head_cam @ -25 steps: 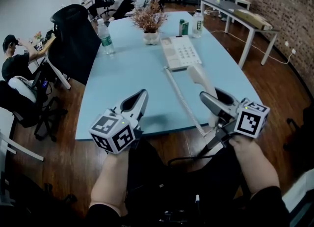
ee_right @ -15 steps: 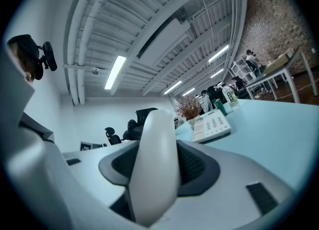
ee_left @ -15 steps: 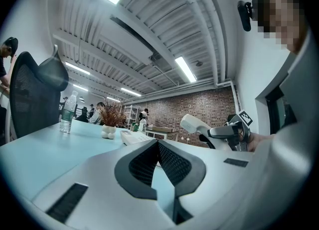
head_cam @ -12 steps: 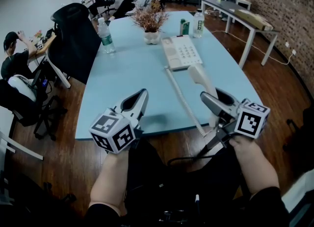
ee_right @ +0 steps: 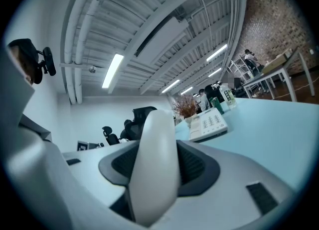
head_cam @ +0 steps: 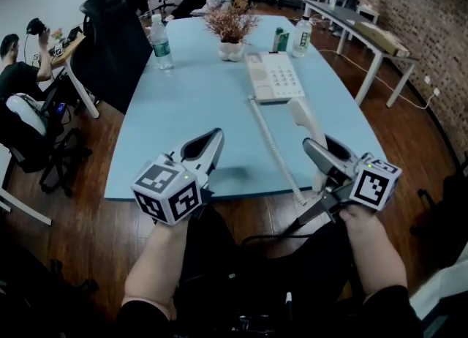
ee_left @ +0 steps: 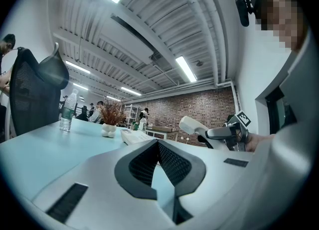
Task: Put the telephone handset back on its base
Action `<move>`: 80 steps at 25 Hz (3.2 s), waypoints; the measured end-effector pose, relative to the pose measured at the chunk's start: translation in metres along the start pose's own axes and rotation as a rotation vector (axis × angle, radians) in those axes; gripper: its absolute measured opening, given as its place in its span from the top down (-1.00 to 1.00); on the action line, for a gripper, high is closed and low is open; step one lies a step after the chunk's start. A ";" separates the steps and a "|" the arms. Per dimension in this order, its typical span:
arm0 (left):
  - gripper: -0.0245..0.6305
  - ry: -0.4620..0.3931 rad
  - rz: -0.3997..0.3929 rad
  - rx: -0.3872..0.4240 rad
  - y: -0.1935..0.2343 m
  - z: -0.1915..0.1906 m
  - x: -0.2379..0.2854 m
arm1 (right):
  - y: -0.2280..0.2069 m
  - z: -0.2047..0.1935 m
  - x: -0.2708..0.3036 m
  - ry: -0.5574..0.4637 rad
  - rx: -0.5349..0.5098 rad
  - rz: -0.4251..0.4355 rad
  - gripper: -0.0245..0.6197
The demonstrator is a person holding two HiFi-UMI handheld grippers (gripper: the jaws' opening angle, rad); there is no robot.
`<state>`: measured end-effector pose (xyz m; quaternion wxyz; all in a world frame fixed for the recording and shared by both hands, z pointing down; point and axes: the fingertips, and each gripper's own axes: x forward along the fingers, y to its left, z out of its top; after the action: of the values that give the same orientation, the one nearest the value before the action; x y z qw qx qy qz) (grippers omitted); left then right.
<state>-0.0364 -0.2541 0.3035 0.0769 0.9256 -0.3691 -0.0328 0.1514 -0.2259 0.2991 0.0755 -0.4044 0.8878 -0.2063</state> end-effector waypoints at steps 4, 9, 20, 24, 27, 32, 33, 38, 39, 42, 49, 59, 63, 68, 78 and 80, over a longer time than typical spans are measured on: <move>0.93 -0.003 0.015 -0.008 0.006 0.000 -0.002 | -0.010 0.001 0.006 0.003 0.021 -0.011 0.19; 0.93 -0.015 0.024 -0.004 0.008 0.004 -0.004 | -0.017 0.015 0.034 0.034 -0.006 0.004 0.19; 0.93 -0.006 0.019 -0.015 0.009 -0.001 -0.001 | -0.077 0.039 0.144 0.223 -0.086 -0.124 0.19; 0.93 -0.008 0.020 -0.019 0.009 -0.001 0.000 | -0.118 0.044 0.180 0.263 -0.083 -0.232 0.19; 0.93 -0.009 0.021 -0.026 0.011 -0.003 0.000 | -0.143 0.045 0.204 0.285 -0.103 -0.313 0.19; 0.93 -0.017 0.021 -0.032 0.012 0.000 -0.002 | -0.164 0.049 0.237 0.304 -0.148 -0.420 0.19; 0.93 -0.018 0.023 -0.034 0.014 0.000 -0.002 | -0.168 0.050 0.243 0.306 -0.154 -0.440 0.19; 0.93 -0.019 0.026 -0.042 0.016 -0.002 -0.003 | -0.174 0.050 0.263 0.343 -0.203 -0.512 0.19; 0.93 -0.019 0.026 -0.043 0.016 -0.002 -0.003 | -0.173 0.051 0.266 0.345 -0.215 -0.521 0.19; 0.93 -0.018 0.026 -0.049 0.018 -0.003 -0.003 | -0.172 0.053 0.276 0.350 -0.225 -0.547 0.19; 0.93 -0.033 0.032 -0.055 0.022 0.002 -0.006 | -0.183 0.051 0.282 0.319 -0.168 -0.606 0.19; 0.93 -0.036 0.041 -0.055 0.027 0.004 -0.009 | -0.173 0.061 0.275 0.308 -0.239 -0.602 0.03; 0.93 -0.035 0.040 -0.047 0.025 0.005 -0.007 | -0.151 0.071 0.260 0.242 -0.181 -0.506 0.03; 0.93 -0.032 0.037 -0.030 0.018 0.006 -0.006 | -0.089 0.068 0.221 0.161 -0.072 -0.241 0.29; 0.93 -0.004 0.010 -0.001 0.001 0.001 -0.001 | 0.030 0.041 0.070 -0.010 -0.173 0.099 0.92; 0.93 -0.001 -0.004 0.001 -0.006 0.001 0.000 | 0.037 0.042 0.045 -0.049 -0.130 0.110 0.92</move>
<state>-0.0321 -0.2499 0.3018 0.0763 0.9264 -0.3672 -0.0335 0.1085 -0.2510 0.2466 0.0821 -0.3642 0.9180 -0.1338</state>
